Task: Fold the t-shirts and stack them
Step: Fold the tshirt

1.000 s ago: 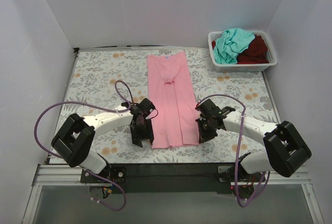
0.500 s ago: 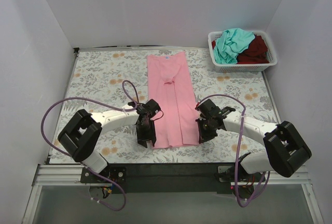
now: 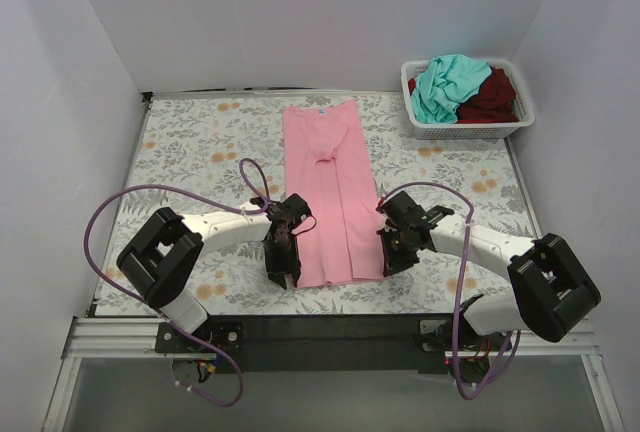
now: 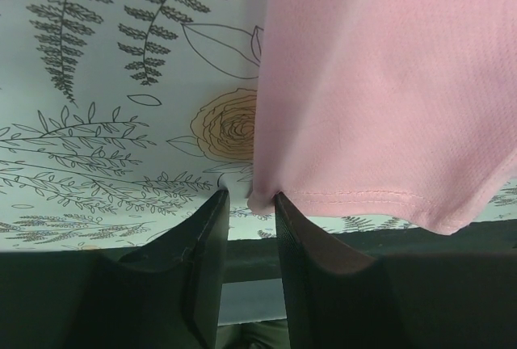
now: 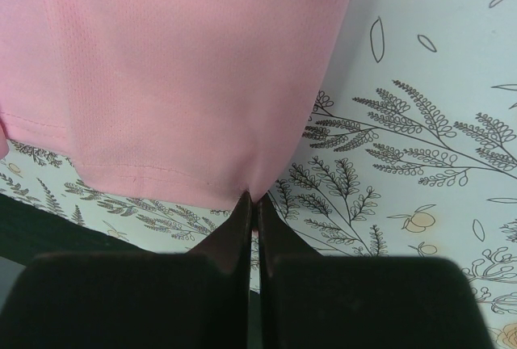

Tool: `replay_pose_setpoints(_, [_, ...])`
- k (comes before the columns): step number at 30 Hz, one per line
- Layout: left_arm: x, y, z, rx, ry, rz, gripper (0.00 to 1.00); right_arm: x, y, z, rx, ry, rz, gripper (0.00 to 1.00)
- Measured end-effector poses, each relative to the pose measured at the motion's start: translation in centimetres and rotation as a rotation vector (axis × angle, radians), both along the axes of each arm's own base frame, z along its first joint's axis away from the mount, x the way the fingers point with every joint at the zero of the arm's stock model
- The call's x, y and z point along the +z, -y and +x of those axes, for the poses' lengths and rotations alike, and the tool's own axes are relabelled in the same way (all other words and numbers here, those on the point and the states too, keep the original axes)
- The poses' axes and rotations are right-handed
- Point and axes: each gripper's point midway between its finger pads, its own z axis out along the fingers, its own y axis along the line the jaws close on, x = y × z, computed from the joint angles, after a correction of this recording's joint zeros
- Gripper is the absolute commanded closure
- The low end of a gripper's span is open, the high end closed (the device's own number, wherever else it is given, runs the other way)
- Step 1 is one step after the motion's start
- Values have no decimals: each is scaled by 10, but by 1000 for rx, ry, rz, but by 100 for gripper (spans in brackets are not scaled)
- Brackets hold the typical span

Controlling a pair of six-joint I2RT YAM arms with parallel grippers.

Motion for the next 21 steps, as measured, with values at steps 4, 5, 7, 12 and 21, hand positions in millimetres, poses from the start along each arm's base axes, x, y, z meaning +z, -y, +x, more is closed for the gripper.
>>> replay_pose_setpoints(4, [0,1,0,0,0,-3,67,0,0,0,0,0,0,99])
replay_pose_setpoints(5, [0,1,0,3,1,-3,65,0,0,0,0,0,0,99])
replay_pose_setpoints(7, [2,2,0,6,6,-8,61,0,0,0,0,0,0,99])
replay_pose_setpoints(12, [4,1,3,18,26,2,59,0,0,0,0,0,0,99])
replay_pose_setpoints(21, [1,3,6,24,28,9,62,0,0,0,0,0,0,99])
